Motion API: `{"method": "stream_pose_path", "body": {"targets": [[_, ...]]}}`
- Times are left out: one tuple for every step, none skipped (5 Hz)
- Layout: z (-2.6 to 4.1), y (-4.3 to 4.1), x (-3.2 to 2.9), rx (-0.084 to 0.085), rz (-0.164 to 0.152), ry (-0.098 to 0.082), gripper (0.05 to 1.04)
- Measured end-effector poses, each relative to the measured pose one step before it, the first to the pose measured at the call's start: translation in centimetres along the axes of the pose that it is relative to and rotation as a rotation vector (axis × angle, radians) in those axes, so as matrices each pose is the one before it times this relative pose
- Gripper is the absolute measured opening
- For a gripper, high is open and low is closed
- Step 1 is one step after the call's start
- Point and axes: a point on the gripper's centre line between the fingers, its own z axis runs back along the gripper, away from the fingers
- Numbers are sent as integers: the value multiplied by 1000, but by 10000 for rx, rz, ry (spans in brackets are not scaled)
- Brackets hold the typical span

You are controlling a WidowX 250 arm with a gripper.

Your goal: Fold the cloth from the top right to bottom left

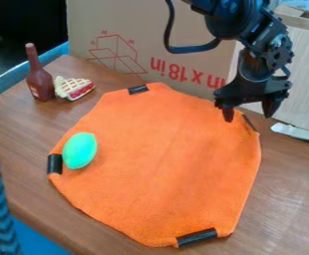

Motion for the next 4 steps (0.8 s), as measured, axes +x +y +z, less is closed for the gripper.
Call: {"method": "stream_pose_path", "body": {"targets": [[-1486,73,-413,180,71,127,999],[-930,-175,-86,46,80,35,999],[-1199,-126,-204,93,-6,76,999],[-449,-752,12,-43,4,24,969]]}}
